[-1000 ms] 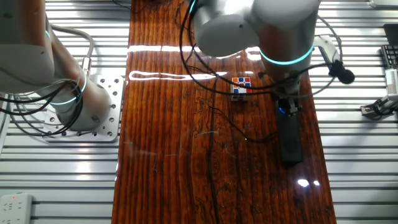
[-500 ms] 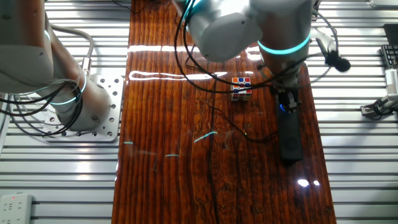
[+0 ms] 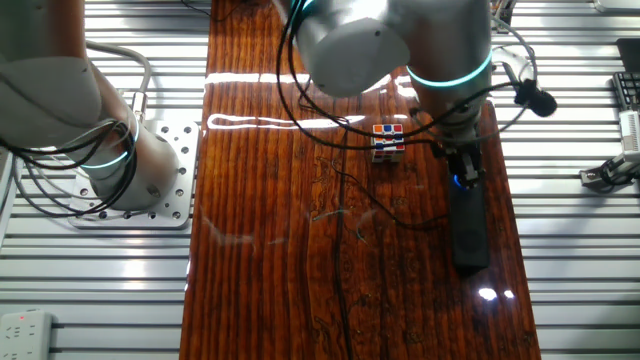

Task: Turn the knob to increase the volume of the speaker

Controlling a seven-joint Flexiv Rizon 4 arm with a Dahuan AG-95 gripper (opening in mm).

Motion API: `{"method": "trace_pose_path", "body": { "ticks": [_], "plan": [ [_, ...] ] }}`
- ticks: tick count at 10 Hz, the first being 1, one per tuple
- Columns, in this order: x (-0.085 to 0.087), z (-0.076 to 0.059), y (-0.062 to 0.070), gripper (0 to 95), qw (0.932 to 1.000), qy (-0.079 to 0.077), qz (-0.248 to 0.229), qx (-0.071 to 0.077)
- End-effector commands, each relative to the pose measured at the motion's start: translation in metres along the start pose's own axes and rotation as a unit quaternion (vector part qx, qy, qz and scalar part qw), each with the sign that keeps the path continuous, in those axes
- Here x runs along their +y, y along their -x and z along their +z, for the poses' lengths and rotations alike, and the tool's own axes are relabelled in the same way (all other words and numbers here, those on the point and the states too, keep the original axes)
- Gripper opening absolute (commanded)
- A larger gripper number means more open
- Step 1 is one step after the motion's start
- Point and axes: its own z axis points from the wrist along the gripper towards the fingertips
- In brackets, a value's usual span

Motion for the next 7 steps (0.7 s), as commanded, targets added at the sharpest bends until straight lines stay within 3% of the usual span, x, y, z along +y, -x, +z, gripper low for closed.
{"method": "trace_pose_path", "body": {
  "ticks": [1, 6, 7],
  "plan": [
    [0.0175, 0.0009, 0.0009, 95.0, 0.9991, 0.032, -0.026, 0.007],
    [0.0175, 0.0006, 0.0008, 95.0, 0.9991, 0.031, -0.027, 0.009],
    [0.0175, 0.0005, 0.0008, 76.0, 0.9991, 0.032, -0.027, 0.010]
  ]
}}
